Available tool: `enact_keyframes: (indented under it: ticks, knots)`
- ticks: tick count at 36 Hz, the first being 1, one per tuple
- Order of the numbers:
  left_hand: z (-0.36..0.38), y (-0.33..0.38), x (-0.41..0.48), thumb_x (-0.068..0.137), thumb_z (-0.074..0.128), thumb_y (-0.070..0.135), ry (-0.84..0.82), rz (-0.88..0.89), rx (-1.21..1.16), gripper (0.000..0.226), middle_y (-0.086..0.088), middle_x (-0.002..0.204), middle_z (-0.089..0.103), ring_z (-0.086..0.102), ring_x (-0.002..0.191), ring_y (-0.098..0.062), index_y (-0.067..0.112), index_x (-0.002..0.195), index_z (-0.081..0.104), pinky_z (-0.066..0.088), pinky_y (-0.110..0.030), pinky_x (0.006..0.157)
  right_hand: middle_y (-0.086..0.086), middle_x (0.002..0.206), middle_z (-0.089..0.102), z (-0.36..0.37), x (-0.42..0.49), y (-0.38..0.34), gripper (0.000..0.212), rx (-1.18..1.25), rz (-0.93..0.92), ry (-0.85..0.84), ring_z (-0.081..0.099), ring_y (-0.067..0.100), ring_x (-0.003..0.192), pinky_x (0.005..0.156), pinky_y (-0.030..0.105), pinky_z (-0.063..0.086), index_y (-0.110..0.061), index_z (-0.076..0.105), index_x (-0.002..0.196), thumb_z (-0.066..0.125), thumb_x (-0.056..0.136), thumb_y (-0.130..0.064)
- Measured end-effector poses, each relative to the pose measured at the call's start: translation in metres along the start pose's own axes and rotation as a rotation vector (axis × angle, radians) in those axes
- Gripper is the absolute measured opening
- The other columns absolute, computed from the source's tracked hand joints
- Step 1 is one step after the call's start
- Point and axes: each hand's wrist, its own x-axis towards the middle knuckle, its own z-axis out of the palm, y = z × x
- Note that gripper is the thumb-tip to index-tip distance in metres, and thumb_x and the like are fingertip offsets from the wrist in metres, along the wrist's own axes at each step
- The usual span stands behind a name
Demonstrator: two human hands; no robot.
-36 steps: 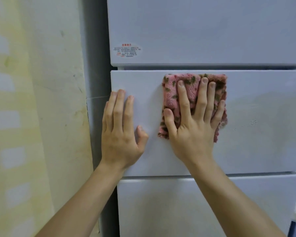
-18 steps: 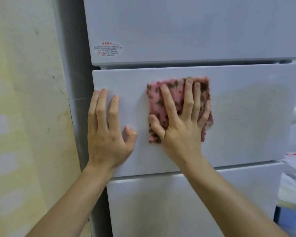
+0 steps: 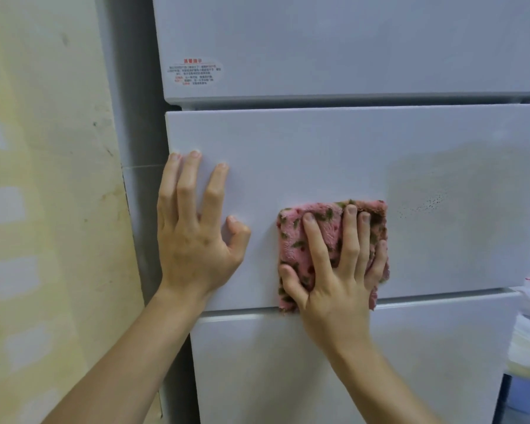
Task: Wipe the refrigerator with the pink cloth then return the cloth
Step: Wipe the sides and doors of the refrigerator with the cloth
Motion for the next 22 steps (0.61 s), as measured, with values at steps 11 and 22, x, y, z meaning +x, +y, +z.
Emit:
enact_keyframes:
  ticks: [11,22]
  knots:
    - [0.005,0.017,0.005,0.084,0.057,0.006,0.031,-0.053,-0.009,0.058,-0.035,0.151,0.045,0.033,0.147,-0.054,0.006,0.141,0.063,0.029,-0.059,0.124,0.017,0.172,0.023,-0.005,0.106,-0.016,0.067,-0.028,0.025,0.09,0.018,0.034,0.161,0.126,0.066,0.014,-0.036,0.038,0.162,0.047,0.101,-0.064]
    - [0.008,0.02,-0.004,0.088,0.056,0.007,0.012,-0.044,0.016,0.058,-0.031,0.154,0.044,0.035,0.148,-0.053,0.006,0.146,0.059,0.03,-0.062,0.122,0.02,0.172,0.016,-0.004,0.004,0.009,0.065,-0.014,0.006,-0.023,0.016,0.039,0.161,0.125,0.069,0.016,-0.032,0.033,0.163,0.044,0.106,-0.063]
